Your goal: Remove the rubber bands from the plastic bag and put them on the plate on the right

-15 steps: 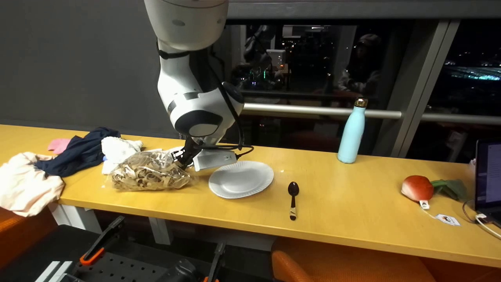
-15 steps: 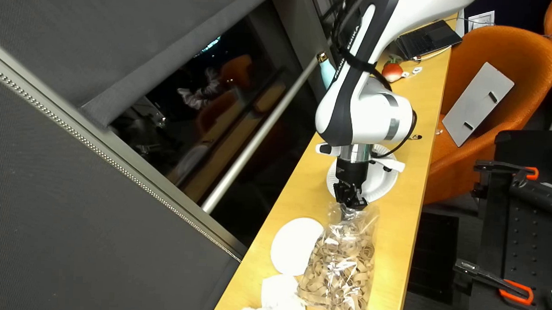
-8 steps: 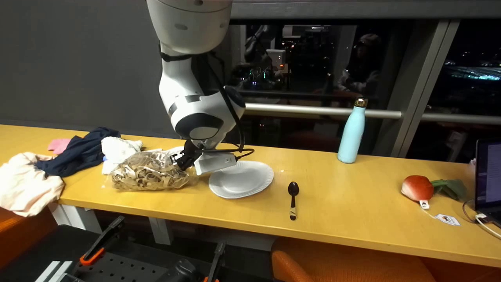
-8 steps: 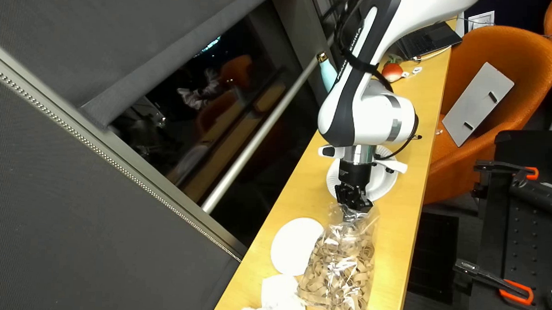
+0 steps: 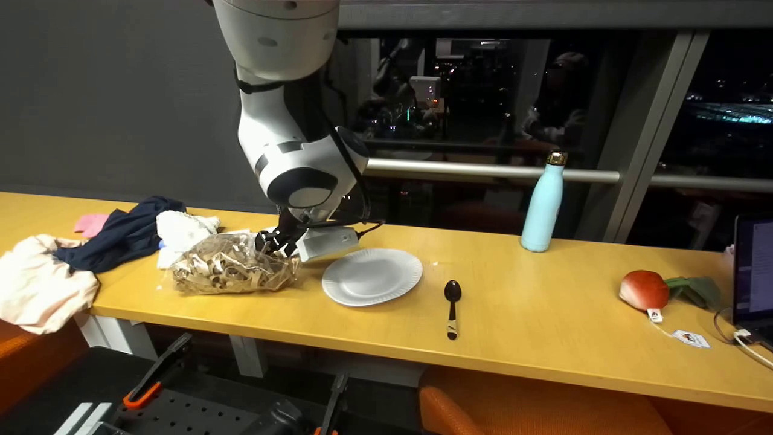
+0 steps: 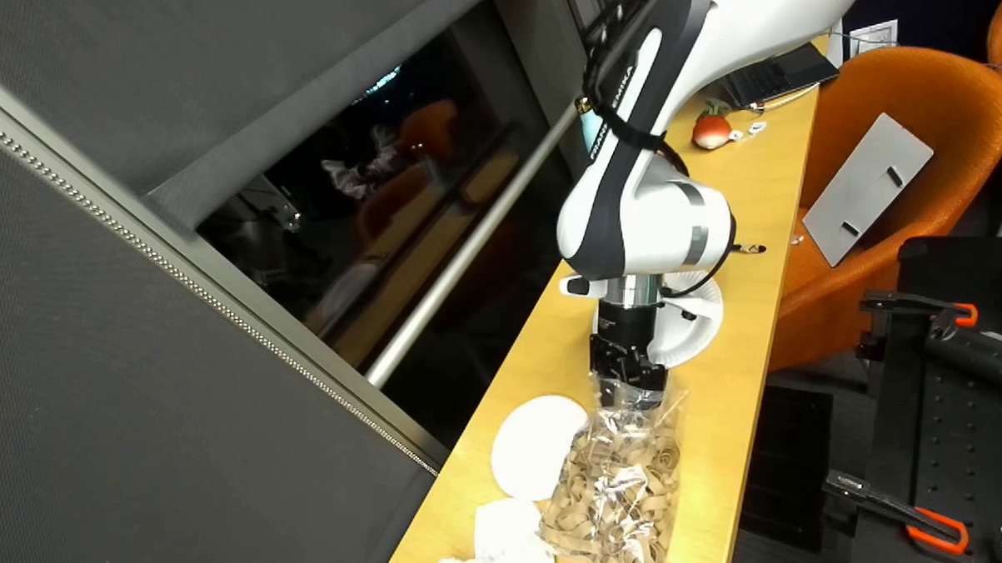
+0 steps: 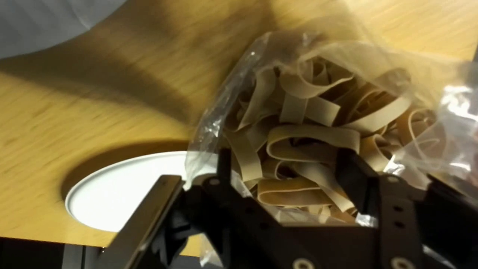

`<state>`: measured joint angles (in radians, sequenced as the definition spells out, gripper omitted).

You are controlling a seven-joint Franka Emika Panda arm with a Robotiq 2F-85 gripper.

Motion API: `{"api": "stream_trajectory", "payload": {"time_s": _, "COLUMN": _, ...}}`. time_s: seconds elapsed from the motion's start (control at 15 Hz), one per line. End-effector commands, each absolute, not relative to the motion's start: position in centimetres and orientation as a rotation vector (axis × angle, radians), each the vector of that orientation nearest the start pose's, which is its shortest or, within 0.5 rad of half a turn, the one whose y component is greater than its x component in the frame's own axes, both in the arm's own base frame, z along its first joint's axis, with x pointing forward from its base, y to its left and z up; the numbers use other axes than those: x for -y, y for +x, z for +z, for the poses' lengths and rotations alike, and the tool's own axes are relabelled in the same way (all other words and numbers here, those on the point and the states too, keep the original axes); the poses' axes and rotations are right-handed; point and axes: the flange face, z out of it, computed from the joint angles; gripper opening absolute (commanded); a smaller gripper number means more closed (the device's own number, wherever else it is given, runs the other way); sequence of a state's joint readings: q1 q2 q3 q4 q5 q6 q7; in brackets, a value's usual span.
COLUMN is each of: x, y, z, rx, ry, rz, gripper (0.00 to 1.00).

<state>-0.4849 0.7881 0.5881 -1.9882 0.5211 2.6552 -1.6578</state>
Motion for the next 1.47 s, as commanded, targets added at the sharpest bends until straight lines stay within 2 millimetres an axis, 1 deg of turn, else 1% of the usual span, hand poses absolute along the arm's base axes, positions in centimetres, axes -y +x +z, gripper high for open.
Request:
{"api": "stream_trajectory", "payload": {"time_s": 0.0, "x": -5.7, "y": 60.6, "z": 11.0, "rx": 1.42, "ry": -2.131, "rz": -0.485, "gripper": 1.0}}
{"api": "stream_trajectory", "payload": {"time_s": 0.2, "x": -6.2, "y": 60.5, "z": 10.7, "rx": 1.42, "ry": -2.101, "rz": -0.465, "gripper": 1.0}}
{"api": "stream_trajectory", "payload": {"time_s": 0.47, "x": -7.5, "y": 60.2, "z": 10.0, "rx": 1.417, "ry": -2.066, "rz": -0.417, "gripper": 1.0}}
{"api": "stream_trajectory", "payload": {"time_s": 0.67, "x": -7.5, "y": 60.1, "z": 9.4, "rx": 1.406, "ry": -2.061, "rz": -0.388, "gripper": 1.0}}
{"api": "stream_trajectory", "payload": {"time_s": 0.87, "x": -7.3, "y": 59.8, "z": 9.2, "rx": 1.385, "ry": -2.073, "rz": -0.355, "gripper": 1.0}}
{"api": "stream_trajectory", "payload": {"time_s": 0.93, "x": -7.1, "y": 59.8, "z": 9.3, "rx": 1.377, "ry": -2.077, "rz": -0.349, "gripper": 0.75}}
{"api": "stream_trajectory", "payload": {"time_s": 1.0, "x": -7.0, "y": 59.8, "z": 9.3, "rx": 1.372, "ry": -2.081, "rz": -0.348, "gripper": 0.72}}
{"api": "stream_trajectory", "payload": {"time_s": 1.07, "x": -6.9, "y": 59.7, "z": 9.3, "rx": 1.368, "ry": -2.087, "rz": -0.346, "gripper": 0.65}}
{"api": "stream_trajectory", "payload": {"time_s": 1.13, "x": -6.8, "y": 59.7, "z": 9.3, "rx": 1.369, "ry": -2.088, "rz": -0.347, "gripper": 0.56}}
{"api": "stream_trajectory", "payload": {"time_s": 1.4, "x": -6.6, "y": 59.6, "z": 9.2, "rx": 1.369, "ry": -2.098, "rz": -0.352, "gripper": 0.27}}
